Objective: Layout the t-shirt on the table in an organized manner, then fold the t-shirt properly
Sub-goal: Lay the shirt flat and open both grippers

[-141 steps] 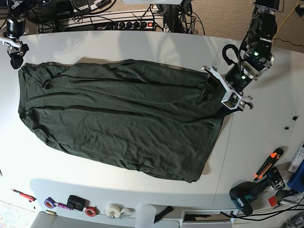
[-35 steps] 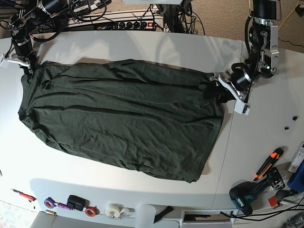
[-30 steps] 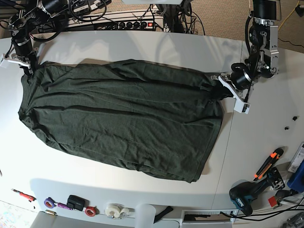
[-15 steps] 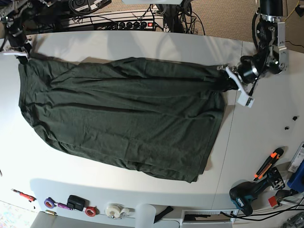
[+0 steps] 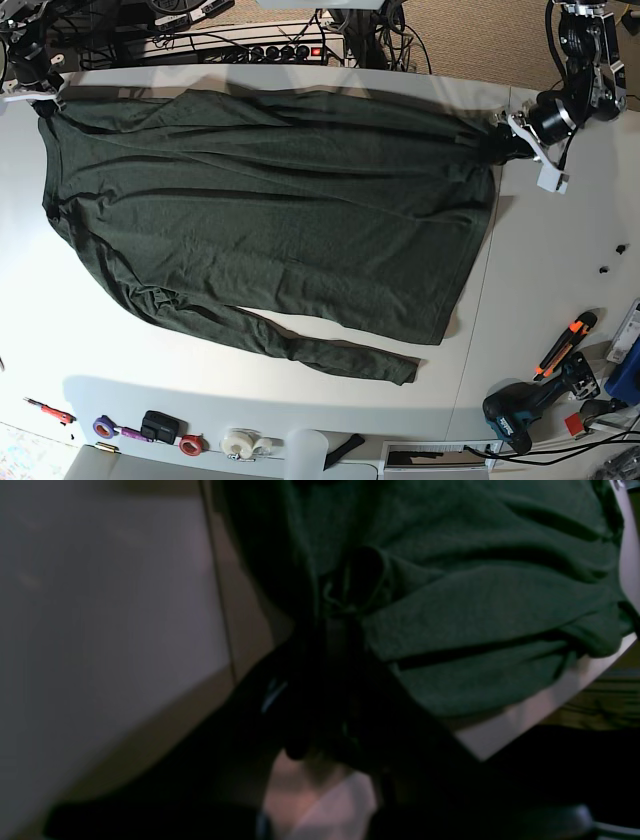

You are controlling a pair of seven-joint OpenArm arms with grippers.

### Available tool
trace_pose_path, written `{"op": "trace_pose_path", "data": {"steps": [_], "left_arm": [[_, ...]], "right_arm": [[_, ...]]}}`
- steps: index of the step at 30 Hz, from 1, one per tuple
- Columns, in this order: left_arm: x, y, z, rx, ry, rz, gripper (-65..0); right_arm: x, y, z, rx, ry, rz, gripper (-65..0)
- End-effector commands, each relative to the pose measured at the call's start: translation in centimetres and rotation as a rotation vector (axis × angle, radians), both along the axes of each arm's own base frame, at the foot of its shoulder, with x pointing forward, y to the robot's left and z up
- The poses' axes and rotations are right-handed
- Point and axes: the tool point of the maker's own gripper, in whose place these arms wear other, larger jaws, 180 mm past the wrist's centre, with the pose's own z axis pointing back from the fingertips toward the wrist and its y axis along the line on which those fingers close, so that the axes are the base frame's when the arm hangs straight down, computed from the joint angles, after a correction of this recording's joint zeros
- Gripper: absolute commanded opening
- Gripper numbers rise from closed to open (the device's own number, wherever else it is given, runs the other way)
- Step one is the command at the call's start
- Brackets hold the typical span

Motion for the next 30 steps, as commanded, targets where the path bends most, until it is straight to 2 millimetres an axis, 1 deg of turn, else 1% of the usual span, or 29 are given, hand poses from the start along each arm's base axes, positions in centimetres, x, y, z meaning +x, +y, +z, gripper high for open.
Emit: {"op": "trace_pose_path", "data": {"steps": [1, 5, 9, 14, 25, 26, 27, 29, 30], "left_arm": [[-0.6, 0.2, 0.1, 0.019, 0.002, -0.033, -65.0], [-1.6, 0.0, -0.2, 0.016, 0.02, -0.051, -65.0], [-1.9, -0.1, -0.3, 0.007, 0.032, -0.054, -65.0], [-2.6, -0.3, -0.6, 0.004, 0.057, -0.076, -65.0], [-2.7, -0.8, -0.2, -0.013, 0.037, -0.105, -65.0], [-2.7, -0.8, -0.2, -0.013, 0.037, -0.105, -64.2], [-2.7, -0.8, -0.2, -0.013, 0.037, -0.106, -59.0], [-2.6, -0.8, -0.2, -0.014, 0.035, -0.105, -48.0], [-2.6, -0.8, -0.2, -0.014, 0.033, -0.103, -42.6]], "right_arm": [[0.4, -0.9, 1.6, -0.049, -0.025, 0.011, -65.0], [0.2, -1.5, 2.0, -0.07, -0.006, 0.017, -65.0], [0.4, -2.1, 2.6, -0.091, -0.004, 0.023, -65.0], [0.3, -2.3, 2.7, -0.097, 0.005, 0.025, -65.0], [0.3, -2.2, 2.5, -0.091, 0.014, 0.028, -65.0], [0.2, -2.2, 2.4, -0.087, 0.02, 0.03, -65.0], [0.1, -2.1, 2.3, -0.083, 0.026, 0.031, -61.4], [0.1, -2.1, 2.3, -0.08, 0.031, 0.032, -47.8], [0.1, -2.1, 2.3, -0.08, 0.03, 0.032, -42.8]]}}
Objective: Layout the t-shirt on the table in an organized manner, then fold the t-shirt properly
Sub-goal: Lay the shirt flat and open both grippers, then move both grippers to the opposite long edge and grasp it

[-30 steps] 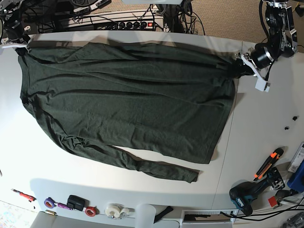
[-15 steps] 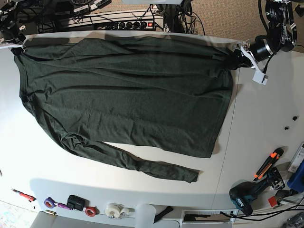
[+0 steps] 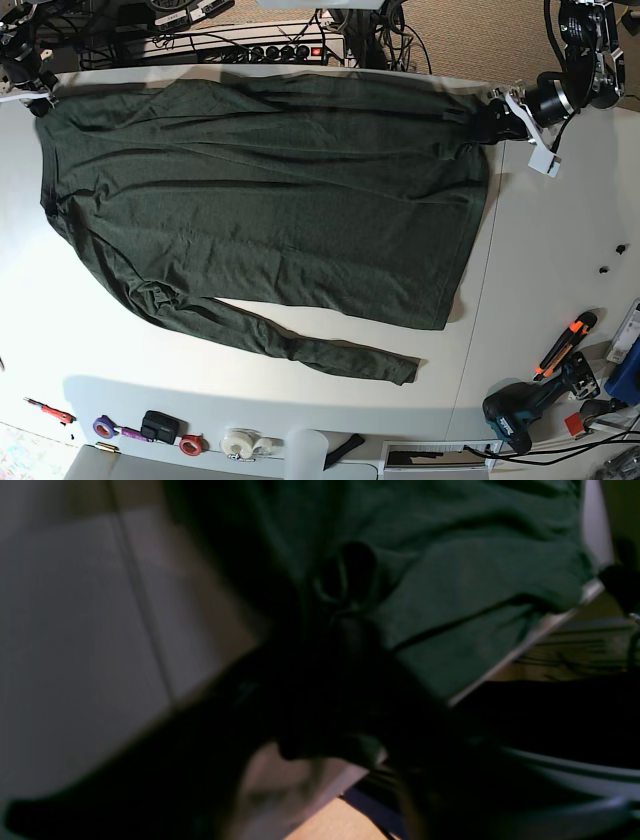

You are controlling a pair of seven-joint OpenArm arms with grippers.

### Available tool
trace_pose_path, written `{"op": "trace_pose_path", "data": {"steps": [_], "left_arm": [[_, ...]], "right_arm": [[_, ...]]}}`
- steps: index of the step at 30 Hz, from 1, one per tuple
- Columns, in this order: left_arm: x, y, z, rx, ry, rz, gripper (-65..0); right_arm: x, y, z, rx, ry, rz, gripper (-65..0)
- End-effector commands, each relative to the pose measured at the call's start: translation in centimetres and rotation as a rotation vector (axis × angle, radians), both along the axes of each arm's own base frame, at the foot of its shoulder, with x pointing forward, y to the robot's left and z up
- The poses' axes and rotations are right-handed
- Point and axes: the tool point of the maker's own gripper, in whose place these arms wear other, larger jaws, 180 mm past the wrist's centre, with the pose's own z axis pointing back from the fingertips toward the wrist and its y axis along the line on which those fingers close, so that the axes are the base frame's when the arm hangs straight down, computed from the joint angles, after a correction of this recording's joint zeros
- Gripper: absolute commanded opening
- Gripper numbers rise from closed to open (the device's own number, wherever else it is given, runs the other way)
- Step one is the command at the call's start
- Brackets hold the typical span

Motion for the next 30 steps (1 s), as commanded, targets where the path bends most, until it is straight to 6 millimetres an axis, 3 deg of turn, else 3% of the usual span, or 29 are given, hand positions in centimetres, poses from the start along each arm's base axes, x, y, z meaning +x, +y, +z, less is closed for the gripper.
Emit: {"op": "trace_pose_path", "data": {"steps": [1, 3, 9, 19, 23, 30], "left_arm": [[-0.3, 0.7, -0.3, 0.043, 0.019, -0.01, -38.1], [-0.3, 0.7, -0.3, 0.043, 0.018, -0.009, -33.4], [-0.2, 0.8, -0.3, 0.043, 0.016, -0.008, -33.0], [0.7, 0.6, 0.5, 0.037, -0.031, -0.013, -33.0], [2.6, 1.8, 2.6, 0.056, -0.108, 0.018, -33.0], [6.9, 7.3, 8.4, 0.139, -0.31, 0.165, -33.0]], "right_arm": [[0.7, -1.0, 1.7, -0.051, -0.033, 0.012, -40.1], [0.7, -1.0, 1.8, -0.055, -0.037, 0.015, -39.8], [1.0, -1.5, 2.5, -0.08, -0.043, 0.027, -38.4], [2.7, -5.1, 7.6, -0.225, -0.05, 0.085, -38.4], [3.7, -5.9, 9.4, -0.278, -0.11, 0.086, -38.4], [7.5, -6.4, 13.6, -0.347, -0.317, 0.066, -38.4]]}}
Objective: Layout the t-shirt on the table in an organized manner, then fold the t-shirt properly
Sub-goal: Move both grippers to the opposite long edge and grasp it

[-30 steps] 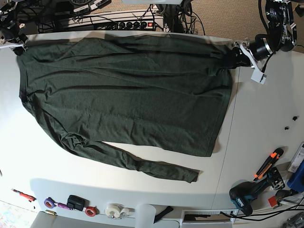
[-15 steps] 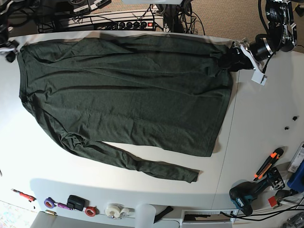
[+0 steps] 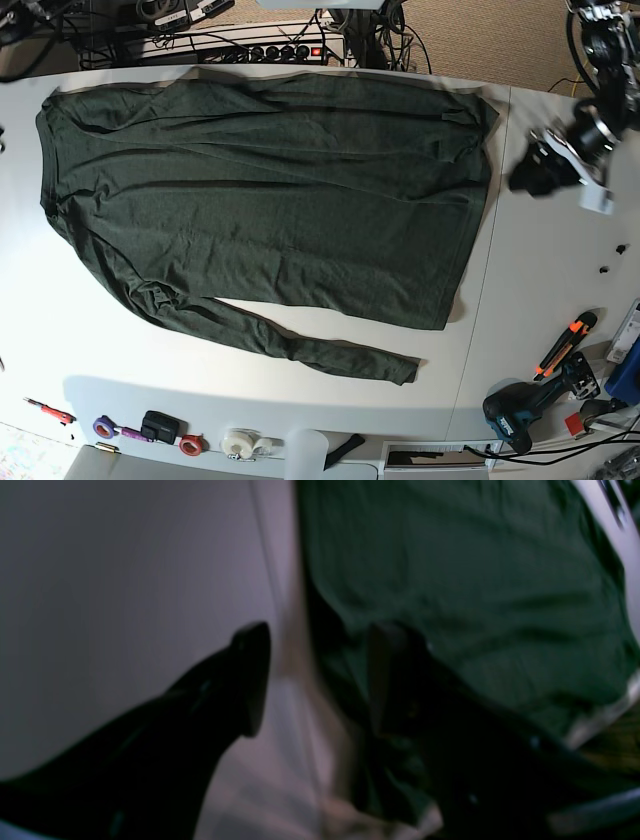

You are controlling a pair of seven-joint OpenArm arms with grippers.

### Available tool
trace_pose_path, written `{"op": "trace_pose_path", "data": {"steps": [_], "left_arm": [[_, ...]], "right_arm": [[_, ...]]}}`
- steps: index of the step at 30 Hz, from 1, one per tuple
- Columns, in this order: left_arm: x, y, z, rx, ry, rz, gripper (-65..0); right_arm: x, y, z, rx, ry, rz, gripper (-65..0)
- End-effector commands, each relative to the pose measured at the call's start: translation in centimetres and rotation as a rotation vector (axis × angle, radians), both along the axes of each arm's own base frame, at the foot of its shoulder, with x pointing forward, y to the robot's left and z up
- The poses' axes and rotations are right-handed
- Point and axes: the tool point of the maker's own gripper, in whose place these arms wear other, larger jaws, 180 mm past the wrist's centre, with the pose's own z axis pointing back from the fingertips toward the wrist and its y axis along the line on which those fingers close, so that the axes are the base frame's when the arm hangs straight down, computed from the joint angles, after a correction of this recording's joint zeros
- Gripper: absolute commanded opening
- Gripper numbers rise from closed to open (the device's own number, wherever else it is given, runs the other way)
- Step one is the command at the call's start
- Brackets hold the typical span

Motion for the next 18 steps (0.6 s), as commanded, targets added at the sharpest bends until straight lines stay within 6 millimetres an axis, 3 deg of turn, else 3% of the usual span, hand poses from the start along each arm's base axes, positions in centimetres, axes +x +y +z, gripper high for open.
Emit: {"op": "trace_pose_path", "data": {"steps": [1, 3, 6, 7, 11, 18], "left_arm": [[0.8, 0.9, 1.8, 0.01, -0.061, 0.014, -33.0], [1.4, 1.8, 2.6, 0.016, -0.09, 0.039, -33.0], [1.9, 2.0, 3.2, 0.012, -0.122, 0.055, -33.0], [2.0, 2.1, 3.3, 0.011, -0.127, 0.057, -33.0], [2.0, 2.1, 3.3, 0.013, -0.13, 0.059, -33.0], [1.9, 2.4, 2.7, 0.051, -0.11, 0.061, -33.0]], "right_arm": [[1.3, -0.4, 2.9, -0.061, -0.073, 0.018, -38.4], [2.9, 0.1, 3.7, -0.068, -0.104, 0.045, -38.4], [6.2, 1.7, 3.1, -0.102, -0.049, 0.109, -38.4], [7.6, 2.6, 2.5, -0.111, -0.019, 0.142, -38.1], [13.5, 5.7, -0.6, -0.121, 0.05, 0.261, -27.0], [21.6, 8.2, -6.3, 0.047, 0.113, 0.308, -26.6]]}}
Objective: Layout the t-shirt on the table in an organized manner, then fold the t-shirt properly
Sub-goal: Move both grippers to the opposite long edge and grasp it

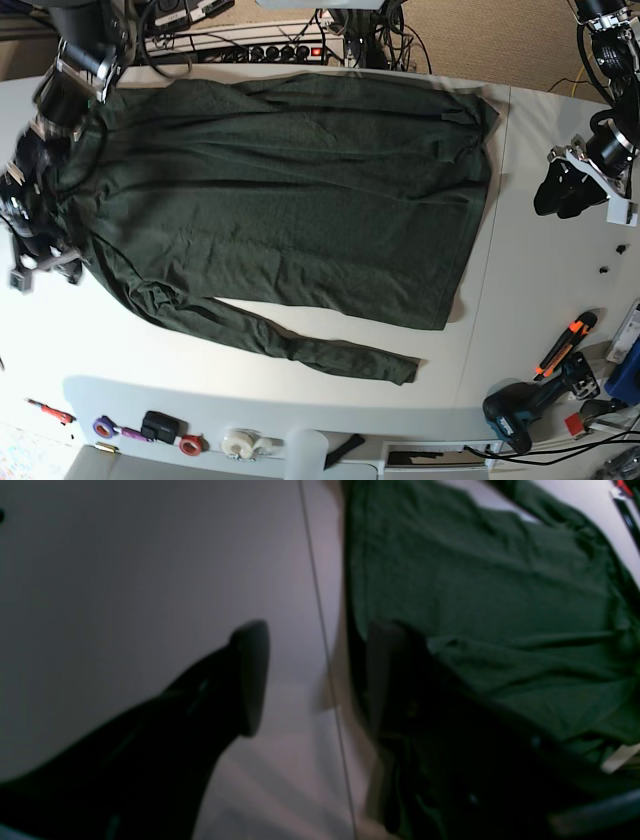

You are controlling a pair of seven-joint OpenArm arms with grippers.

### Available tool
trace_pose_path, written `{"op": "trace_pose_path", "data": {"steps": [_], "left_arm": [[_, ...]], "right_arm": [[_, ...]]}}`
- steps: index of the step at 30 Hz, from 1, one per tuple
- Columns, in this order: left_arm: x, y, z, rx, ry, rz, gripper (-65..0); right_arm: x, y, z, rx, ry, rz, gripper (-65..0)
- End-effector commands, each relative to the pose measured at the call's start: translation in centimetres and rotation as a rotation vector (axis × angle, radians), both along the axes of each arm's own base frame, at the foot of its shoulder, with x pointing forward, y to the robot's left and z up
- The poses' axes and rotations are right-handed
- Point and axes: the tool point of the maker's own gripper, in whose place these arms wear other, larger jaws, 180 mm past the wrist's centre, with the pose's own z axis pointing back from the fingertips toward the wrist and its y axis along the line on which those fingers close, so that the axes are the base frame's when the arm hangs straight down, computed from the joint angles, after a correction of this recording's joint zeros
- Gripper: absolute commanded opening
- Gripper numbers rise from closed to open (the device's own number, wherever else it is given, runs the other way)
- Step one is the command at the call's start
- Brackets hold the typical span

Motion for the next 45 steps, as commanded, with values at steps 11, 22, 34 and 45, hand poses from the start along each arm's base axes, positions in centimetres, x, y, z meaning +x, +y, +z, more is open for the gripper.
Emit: {"op": "trace_pose_path", "data": {"steps": [11, 22, 34, 45], "left_arm": [[0.7, 0.3, 1.6, 0.004, -0.058, -0.002, -33.0], [0.7, 0.3, 1.7, 0.001, -0.06, -0.002, -33.0], [3.0, 0.8, 3.6, -0.011, -0.138, 0.042, -33.0], [16.4, -5.2, 0.7, 0.036, -0.035, -0.055, -33.0]], "right_arm": [[3.9, 0.3, -1.3, 0.074, 0.081, -0.012, -26.6], [2.6, 0.0, -2.8, 0.067, 0.111, -0.029, -27.8], [3.2, -0.2, -2.2, 0.05, 0.038, -0.037, -65.0], [3.3, -0.3, -2.1, 0.048, 0.028, -0.038, -65.0]]}}
